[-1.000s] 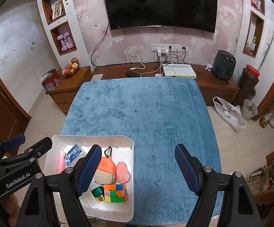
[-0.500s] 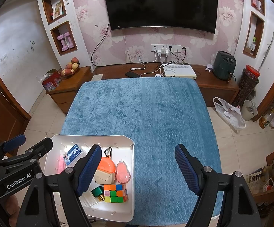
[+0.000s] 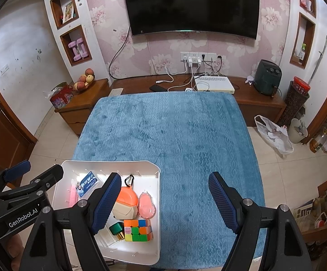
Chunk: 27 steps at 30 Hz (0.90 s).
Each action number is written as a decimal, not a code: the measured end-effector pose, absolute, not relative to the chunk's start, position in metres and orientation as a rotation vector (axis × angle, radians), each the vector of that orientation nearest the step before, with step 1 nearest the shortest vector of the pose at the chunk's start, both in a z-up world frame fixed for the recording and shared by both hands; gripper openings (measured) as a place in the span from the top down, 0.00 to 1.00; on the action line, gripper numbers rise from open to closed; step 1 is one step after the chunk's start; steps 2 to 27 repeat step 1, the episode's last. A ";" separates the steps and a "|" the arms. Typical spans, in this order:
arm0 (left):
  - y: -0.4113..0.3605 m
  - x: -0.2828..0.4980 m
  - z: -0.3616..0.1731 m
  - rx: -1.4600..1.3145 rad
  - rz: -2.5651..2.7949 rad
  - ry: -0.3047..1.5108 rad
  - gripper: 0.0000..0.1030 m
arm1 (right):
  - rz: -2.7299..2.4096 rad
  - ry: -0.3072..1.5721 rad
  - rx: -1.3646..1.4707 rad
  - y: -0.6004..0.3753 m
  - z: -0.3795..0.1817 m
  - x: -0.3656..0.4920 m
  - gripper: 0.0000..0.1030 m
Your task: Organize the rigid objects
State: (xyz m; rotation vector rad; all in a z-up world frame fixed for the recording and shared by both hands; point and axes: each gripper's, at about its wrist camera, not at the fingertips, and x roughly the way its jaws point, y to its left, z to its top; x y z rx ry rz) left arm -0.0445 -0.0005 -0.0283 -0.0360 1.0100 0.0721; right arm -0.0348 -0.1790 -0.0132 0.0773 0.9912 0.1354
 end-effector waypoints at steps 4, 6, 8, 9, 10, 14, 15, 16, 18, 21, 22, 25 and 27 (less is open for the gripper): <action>0.000 -0.045 -0.028 -0.036 0.071 1.012 0.16 | 0.135 0.991 0.078 -0.179 -0.013 -0.035 0.22; 0.000 -0.045 -0.028 -0.036 0.071 1.012 0.16 | 0.135 0.991 0.078 -0.179 -0.013 -0.035 0.22; 0.000 -0.045 -0.028 -0.036 0.071 1.012 0.16 | 0.135 0.991 0.078 -0.179 -0.013 -0.035 0.22; 0.000 -0.045 -0.028 -0.036 0.071 1.012 0.16 | 0.135 0.991 0.078 -0.179 -0.013 -0.035 0.22; 0.000 -0.045 -0.028 -0.036 0.071 1.012 0.16 | 0.135 0.991 0.078 -0.179 -0.013 -0.035 0.22; 0.000 -0.045 -0.028 -0.036 0.071 1.012 0.16 | 0.135 0.991 0.078 -0.179 -0.013 -0.035 0.22; 0.000 -0.045 -0.028 -0.036 0.071 1.012 0.16 | 0.135 0.991 0.078 -0.179 -0.013 -0.035 0.22; 0.000 -0.045 -0.028 -0.036 0.071 1.012 0.16 | 0.135 0.991 0.078 -0.179 -0.013 -0.035 0.22; 0.000 -0.045 -0.028 -0.036 0.071 1.012 0.16 | 0.135 0.991 0.078 -0.179 -0.013 -0.035 0.22; 0.000 -0.045 -0.028 -0.036 0.071 1.012 0.16 | 0.135 0.991 0.078 -0.179 -0.013 -0.035 0.22; 0.000 -0.045 -0.028 -0.036 0.071 1.012 0.16 | 0.135 0.991 0.078 -0.179 -0.013 -0.035 0.22; 0.000 -0.045 -0.028 -0.036 0.071 1.012 0.16 | 0.135 0.991 0.078 -0.179 -0.013 -0.035 0.22; 0.000 -0.045 -0.028 -0.036 0.071 1.012 0.16 | 0.135 0.991 0.078 -0.179 -0.013 -0.035 0.22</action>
